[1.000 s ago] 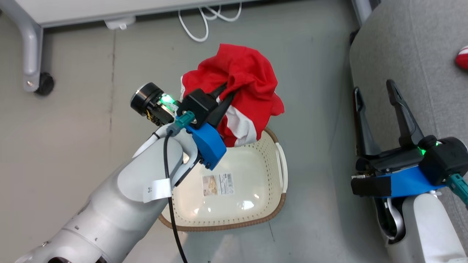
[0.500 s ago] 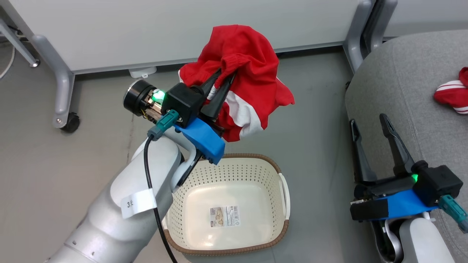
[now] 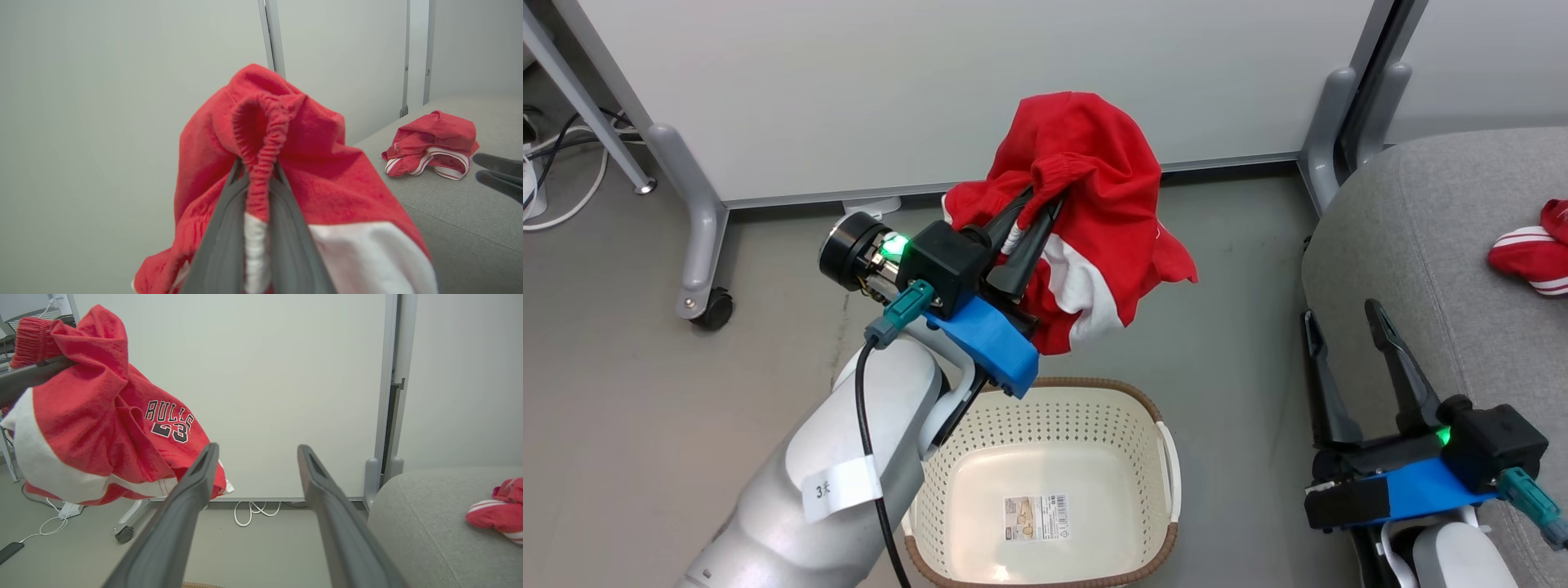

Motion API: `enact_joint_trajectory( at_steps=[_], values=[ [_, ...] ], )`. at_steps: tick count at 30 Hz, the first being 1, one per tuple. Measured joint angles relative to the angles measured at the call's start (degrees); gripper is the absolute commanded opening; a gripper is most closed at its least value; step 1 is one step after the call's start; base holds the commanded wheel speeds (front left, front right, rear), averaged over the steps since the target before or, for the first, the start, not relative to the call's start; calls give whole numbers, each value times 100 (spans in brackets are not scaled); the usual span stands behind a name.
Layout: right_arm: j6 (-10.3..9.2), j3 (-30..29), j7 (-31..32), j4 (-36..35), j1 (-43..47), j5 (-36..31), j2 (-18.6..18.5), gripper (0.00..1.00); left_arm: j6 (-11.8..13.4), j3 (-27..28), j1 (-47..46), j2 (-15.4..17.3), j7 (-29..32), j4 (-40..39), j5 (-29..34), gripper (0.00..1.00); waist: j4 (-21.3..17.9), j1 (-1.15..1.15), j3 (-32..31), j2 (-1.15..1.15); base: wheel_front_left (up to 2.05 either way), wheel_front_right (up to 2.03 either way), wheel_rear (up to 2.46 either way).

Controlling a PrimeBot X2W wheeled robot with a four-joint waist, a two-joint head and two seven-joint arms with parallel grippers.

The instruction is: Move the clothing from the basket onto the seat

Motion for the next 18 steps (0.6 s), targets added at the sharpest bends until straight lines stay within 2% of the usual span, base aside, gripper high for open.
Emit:
enact_joint_trajectory(
  at_steps=[7, 18],
  values=[
    [0, 371, 0, 15, -7, 130, 0, 100, -14, 40, 22, -37, 0, -32, 77, 0, 31, 0, 19, 0, 0, 0, 0],
    [0, 1724, 0, 226, -452, 209, 5, 100, -45, 22, -63, -115, 0, -56, 172, 0, 83, 1, 220, 0, 0, 0, 0]
  ],
)
